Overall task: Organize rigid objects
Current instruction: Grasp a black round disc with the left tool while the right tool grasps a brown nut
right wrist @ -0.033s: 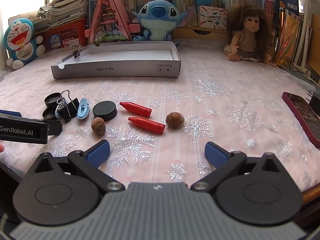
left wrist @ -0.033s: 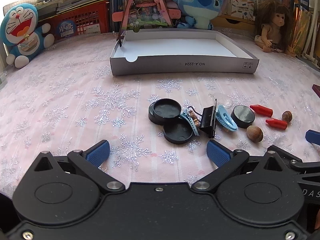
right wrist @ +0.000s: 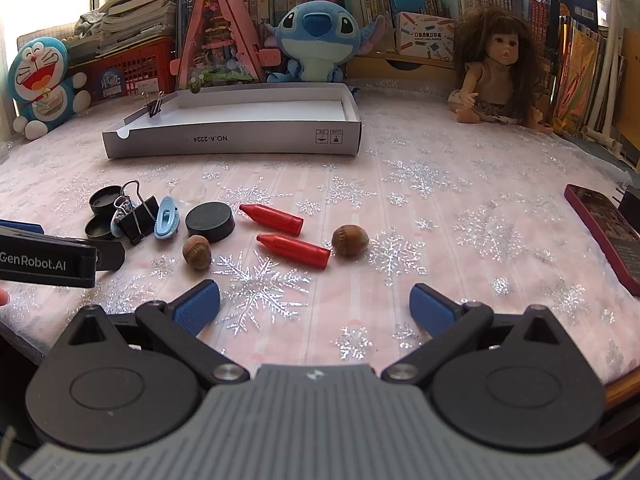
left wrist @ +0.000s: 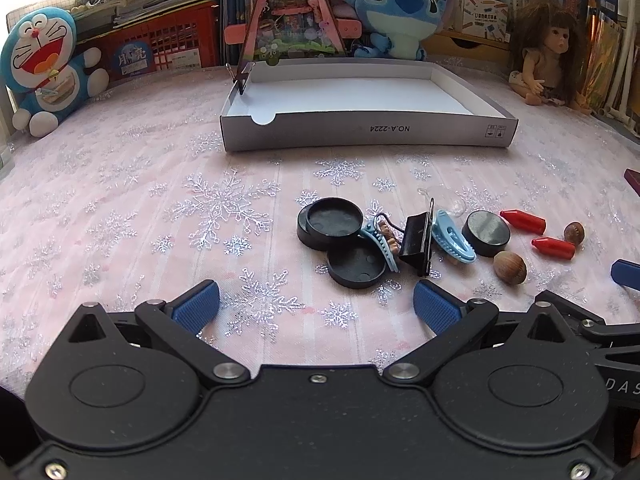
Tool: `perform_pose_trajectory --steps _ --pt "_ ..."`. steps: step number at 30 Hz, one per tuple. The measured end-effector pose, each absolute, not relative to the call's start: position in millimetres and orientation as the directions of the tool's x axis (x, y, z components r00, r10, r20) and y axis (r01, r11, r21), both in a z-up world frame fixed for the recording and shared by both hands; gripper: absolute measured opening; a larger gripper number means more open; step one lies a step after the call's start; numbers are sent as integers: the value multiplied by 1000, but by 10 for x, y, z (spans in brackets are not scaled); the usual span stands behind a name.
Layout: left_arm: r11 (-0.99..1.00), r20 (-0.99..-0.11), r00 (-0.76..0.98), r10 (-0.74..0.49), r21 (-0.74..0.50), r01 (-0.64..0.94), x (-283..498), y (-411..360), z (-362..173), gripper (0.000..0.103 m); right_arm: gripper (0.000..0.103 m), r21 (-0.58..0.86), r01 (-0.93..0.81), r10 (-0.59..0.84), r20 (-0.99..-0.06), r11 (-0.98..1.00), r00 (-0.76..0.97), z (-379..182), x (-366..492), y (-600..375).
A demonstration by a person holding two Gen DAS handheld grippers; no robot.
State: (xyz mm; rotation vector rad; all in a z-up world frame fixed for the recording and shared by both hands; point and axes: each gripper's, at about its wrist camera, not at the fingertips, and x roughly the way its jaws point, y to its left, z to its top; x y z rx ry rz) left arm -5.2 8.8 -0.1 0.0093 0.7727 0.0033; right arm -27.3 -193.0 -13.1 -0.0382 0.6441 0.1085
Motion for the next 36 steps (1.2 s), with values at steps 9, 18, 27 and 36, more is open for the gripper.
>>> perform_pose_trajectory --steps 9,18,27,36 --pt "1000 -688 725 -24 -6 27 -36 136 28 98 103 29 -136 127 -582 990 803 -97 -271 -1976" --pt "996 -661 744 -93 -56 74 -47 277 97 67 100 11 -91 83 -514 996 854 19 -246 -2118" --pt "991 -641 758 -124 -35 132 -110 141 84 46 85 -10 -51 40 -491 999 870 35 -180 -2202" --pt "988 -632 763 -133 -29 149 -93 65 58 42 68 -35 -54 30 -491 998 871 10 -155 -2193"
